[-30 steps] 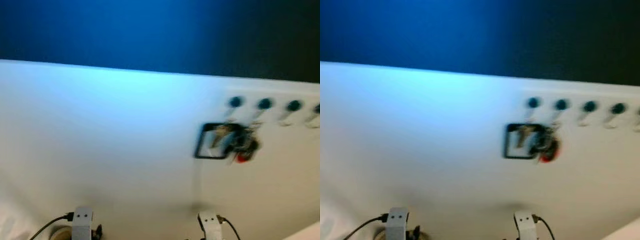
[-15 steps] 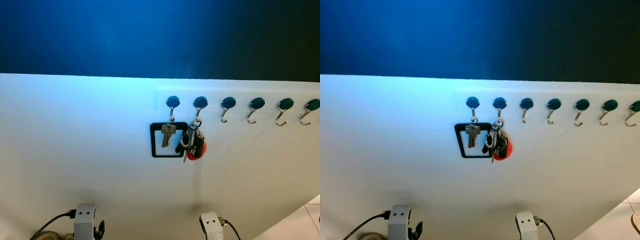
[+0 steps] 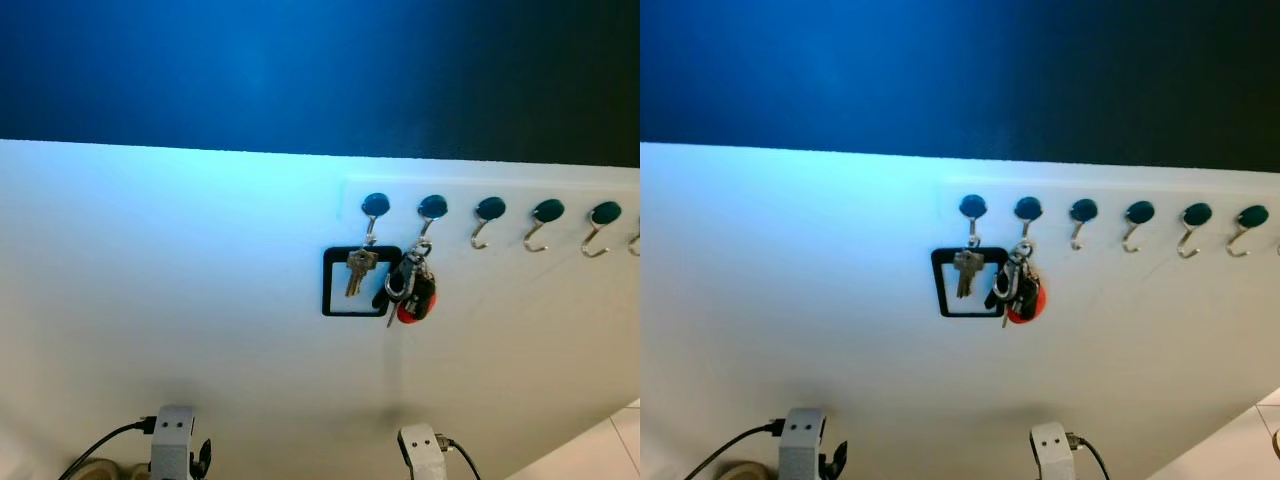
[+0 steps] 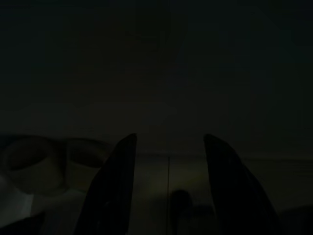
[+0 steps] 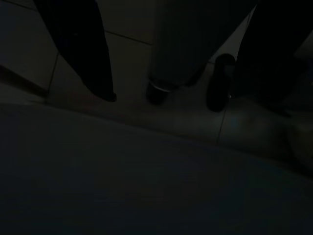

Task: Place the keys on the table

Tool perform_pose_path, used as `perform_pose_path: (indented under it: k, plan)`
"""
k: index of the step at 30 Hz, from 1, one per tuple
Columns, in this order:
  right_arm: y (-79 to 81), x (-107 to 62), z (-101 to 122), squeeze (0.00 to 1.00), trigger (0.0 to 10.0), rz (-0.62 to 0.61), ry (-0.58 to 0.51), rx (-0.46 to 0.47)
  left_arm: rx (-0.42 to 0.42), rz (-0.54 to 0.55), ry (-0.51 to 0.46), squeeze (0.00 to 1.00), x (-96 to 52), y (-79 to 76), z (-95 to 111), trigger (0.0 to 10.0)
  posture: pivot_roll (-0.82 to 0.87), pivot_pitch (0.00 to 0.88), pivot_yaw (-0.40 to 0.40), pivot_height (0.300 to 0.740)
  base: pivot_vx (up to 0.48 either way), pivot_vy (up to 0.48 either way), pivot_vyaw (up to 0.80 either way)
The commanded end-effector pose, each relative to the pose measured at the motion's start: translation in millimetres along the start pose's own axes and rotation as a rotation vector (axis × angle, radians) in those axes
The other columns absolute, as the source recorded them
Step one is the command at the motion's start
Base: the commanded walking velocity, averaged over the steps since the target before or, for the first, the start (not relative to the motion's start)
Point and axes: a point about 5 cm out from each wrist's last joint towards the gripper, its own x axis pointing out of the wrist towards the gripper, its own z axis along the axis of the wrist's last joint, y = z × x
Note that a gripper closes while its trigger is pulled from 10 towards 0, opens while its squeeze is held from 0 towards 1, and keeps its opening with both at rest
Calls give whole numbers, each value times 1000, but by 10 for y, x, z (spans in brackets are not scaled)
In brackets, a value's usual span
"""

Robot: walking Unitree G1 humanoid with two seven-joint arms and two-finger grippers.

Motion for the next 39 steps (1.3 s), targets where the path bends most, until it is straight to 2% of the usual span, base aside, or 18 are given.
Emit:
perform_pose_path:
  k: [1,5,19,20,25,30,39]
  plan:
    - [-30,-12,-27,0,10000,-9,14,3,17,-3,5,0,-19,11,-27,10000,52,52,-9,740,0,-480,0]
    - [-57,-15,-14,0,10000,-14,11,1,-30,3,12,0,-20,-8,-43,10000,44,49,-11,740,0,0,0]
    - [-91,-34,7,0,10000,-34,-38,26,-32,-9,16,0,-12,-2,-35,10000,34,39,1,740,0,0,0]
    - [-127,-49,3,0,10000,-68,-57,60,-32,-12,17,0,-9,-1,-32,10000,33,33,5,740,0,0,0]
    - [-199,-72,8,0,10000,-132,-84,108,-31,-16,16,0,-6,0,-26,10000,31,31,8,740,0,0,0]
    - [-241,-75,31,0,10000,-165,-93,123,-26,-25,14,0,2,-10,-14,10000,24,29,16,740,0,0,0]
    - [-222,-66,36,0,10000,-155,-92,120,-24,-32,10,0,-8,-20,-24,10000,26,38,14,740,-305,0,0]
